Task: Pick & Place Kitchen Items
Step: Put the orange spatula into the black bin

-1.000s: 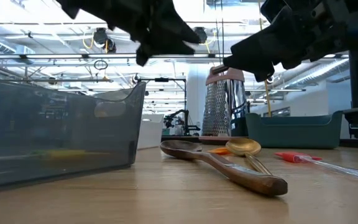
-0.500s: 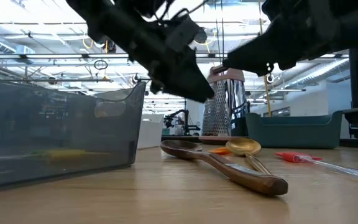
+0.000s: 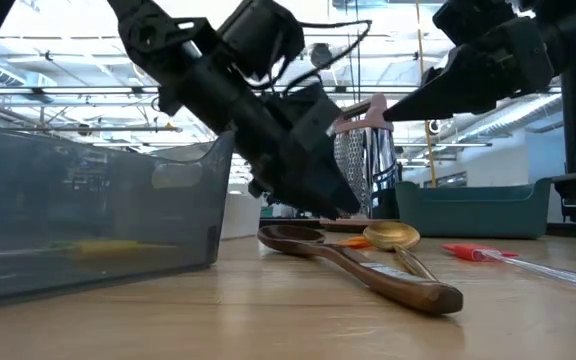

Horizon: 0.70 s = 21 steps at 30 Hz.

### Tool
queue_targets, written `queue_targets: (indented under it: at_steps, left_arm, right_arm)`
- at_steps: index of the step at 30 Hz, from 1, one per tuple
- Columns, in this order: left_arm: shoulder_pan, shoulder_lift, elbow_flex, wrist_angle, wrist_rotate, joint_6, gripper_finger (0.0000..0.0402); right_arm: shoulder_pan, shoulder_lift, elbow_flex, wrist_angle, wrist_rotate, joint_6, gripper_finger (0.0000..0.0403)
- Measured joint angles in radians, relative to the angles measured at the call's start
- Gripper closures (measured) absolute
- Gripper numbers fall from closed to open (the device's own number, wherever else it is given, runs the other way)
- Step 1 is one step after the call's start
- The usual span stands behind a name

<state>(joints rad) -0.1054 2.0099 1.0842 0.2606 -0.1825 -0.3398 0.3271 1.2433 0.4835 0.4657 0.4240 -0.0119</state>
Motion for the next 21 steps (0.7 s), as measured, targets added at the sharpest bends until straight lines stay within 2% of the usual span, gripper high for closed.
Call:
queue_targets:
  at_steps: [5, 14, 21]
  left_arm:
    - [0.011, 0.008, 0.031, -0.028, 0.002, 0.023, 0.0174]
    - [0.035, 0.021, 0.229, -0.433, 0.034, 0.042, 0.0174]
    - [0.024, 0.034, 0.255, -0.427, 0.037, 0.008, 0.0174]
  right_arm:
    - [-0.008, -0.002, 0.0, 0.0, -0.002, -0.101, 0.0232]
    - [-0.077, -0.002, 0.0, 0.002, -0.002, -0.161, 0.0232]
    - [-0.138, -0.002, 0.0, 0.001, -0.005, -0.161, 0.0232]
